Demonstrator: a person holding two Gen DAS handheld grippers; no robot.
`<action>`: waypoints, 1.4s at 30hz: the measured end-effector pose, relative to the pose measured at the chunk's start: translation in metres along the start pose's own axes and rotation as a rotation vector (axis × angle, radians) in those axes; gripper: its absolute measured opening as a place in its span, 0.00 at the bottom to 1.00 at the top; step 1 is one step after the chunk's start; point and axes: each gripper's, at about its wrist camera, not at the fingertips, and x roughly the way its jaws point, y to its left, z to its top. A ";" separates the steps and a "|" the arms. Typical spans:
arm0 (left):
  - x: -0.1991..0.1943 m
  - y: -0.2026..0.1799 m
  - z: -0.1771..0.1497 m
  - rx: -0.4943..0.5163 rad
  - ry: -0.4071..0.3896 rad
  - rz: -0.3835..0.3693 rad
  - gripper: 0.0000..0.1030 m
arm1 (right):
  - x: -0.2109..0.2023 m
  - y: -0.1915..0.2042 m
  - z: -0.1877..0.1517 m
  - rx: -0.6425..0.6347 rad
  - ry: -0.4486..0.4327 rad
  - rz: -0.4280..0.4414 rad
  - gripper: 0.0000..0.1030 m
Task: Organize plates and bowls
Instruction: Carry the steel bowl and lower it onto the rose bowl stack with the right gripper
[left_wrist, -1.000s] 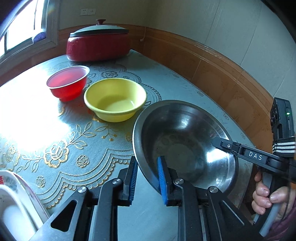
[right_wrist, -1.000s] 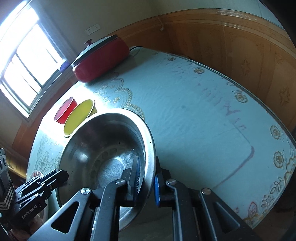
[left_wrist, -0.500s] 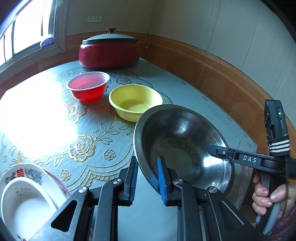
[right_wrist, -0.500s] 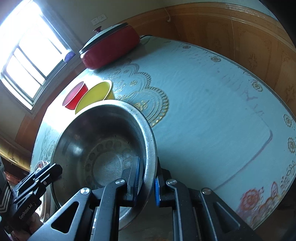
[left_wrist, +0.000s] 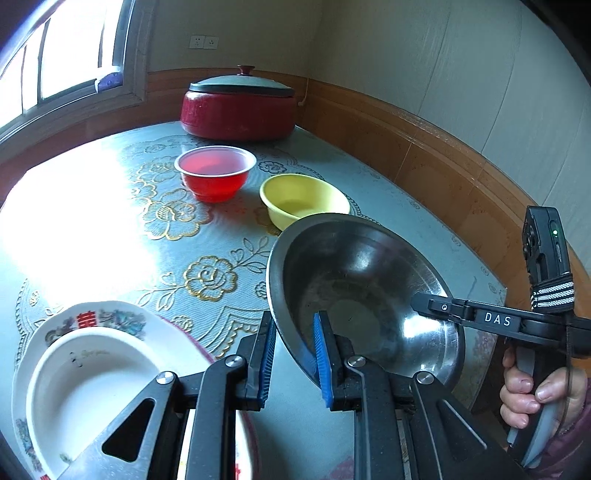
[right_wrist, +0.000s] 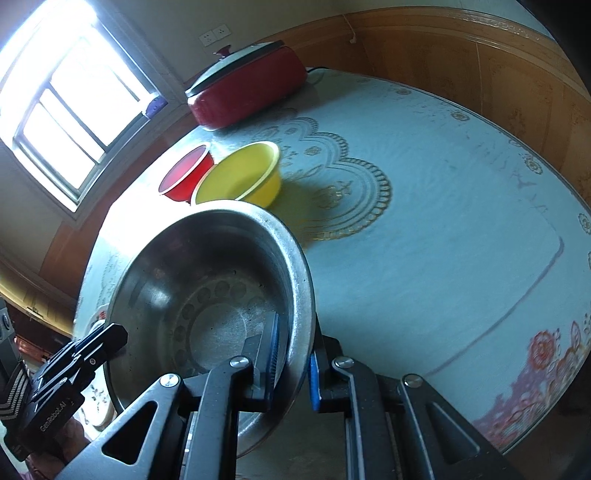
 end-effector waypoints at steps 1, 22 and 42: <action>-0.004 0.003 -0.001 -0.004 -0.004 0.002 0.20 | 0.000 0.004 -0.001 -0.007 -0.001 0.005 0.12; -0.087 0.084 -0.027 -0.144 -0.099 0.078 0.19 | 0.008 0.114 -0.014 -0.191 0.005 0.122 0.13; -0.138 0.156 -0.073 -0.296 -0.119 0.184 0.19 | 0.046 0.207 -0.038 -0.335 0.100 0.244 0.13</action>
